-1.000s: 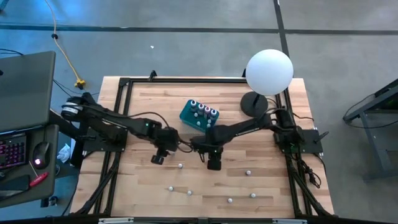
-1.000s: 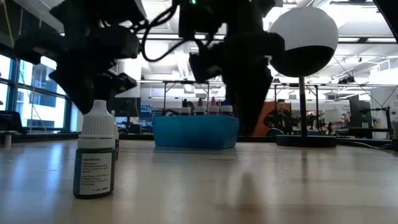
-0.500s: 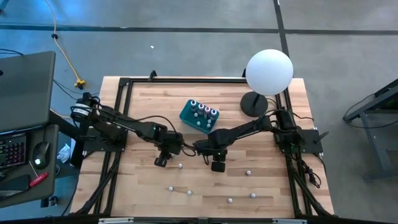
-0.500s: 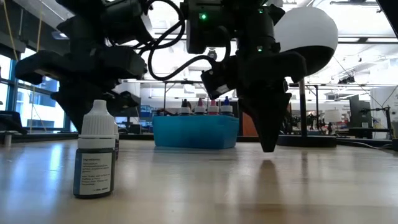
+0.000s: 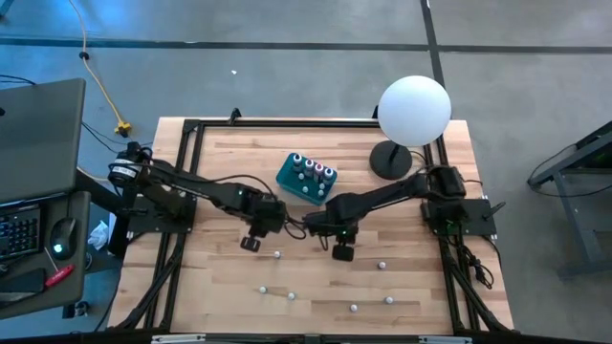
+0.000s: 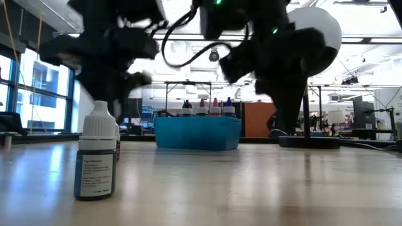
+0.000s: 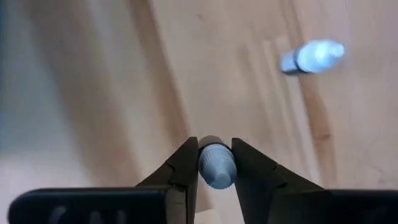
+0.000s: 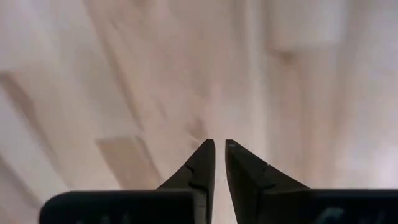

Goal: Pick & Place food coloring
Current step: Put the small blue food coloring bottle into the blue bin

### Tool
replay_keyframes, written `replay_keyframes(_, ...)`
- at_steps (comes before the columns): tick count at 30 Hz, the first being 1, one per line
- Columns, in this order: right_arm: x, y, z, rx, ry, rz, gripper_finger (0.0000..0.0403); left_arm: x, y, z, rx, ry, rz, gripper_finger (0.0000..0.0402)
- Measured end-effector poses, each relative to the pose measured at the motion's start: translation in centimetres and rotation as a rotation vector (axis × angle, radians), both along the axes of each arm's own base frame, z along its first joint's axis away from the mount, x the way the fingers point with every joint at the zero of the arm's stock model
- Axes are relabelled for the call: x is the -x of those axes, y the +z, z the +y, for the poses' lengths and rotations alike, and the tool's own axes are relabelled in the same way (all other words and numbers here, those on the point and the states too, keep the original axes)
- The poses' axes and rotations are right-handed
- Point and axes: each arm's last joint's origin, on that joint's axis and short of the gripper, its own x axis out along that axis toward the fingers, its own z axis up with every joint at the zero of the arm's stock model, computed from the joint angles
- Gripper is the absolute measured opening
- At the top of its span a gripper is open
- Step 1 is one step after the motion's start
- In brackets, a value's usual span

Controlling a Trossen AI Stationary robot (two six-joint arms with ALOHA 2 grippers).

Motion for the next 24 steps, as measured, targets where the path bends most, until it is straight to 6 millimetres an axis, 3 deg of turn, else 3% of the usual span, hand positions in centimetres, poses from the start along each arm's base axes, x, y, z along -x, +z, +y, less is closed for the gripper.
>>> replay_keyframes(5,2.5,4.7,-0.4,0.184,0.010,-0.048,0.0017,-1.5,3.7,1.1,-0.092,-0.001,-0.053,0.0079)
replay_keyframes(12,5.9,11.1,-1.5,0.331,-0.068,-0.261,0.0012,-2.4,7.4,5.6,-0.130,0.062,-0.089,0.0080)
replay_keyframes(17,7.7,12.8,-2.3,0.387,-0.150,-0.266,0.0012,-2.3,7.7,9.5,-0.167,0.108,-0.106,0.0080)
replay_keyframes(24,8.9,13.4,-2.6,0.508,-0.302,-0.265,0.0012,-1.9,8.1,14.1,-0.103,0.150,-0.207,0.0081)
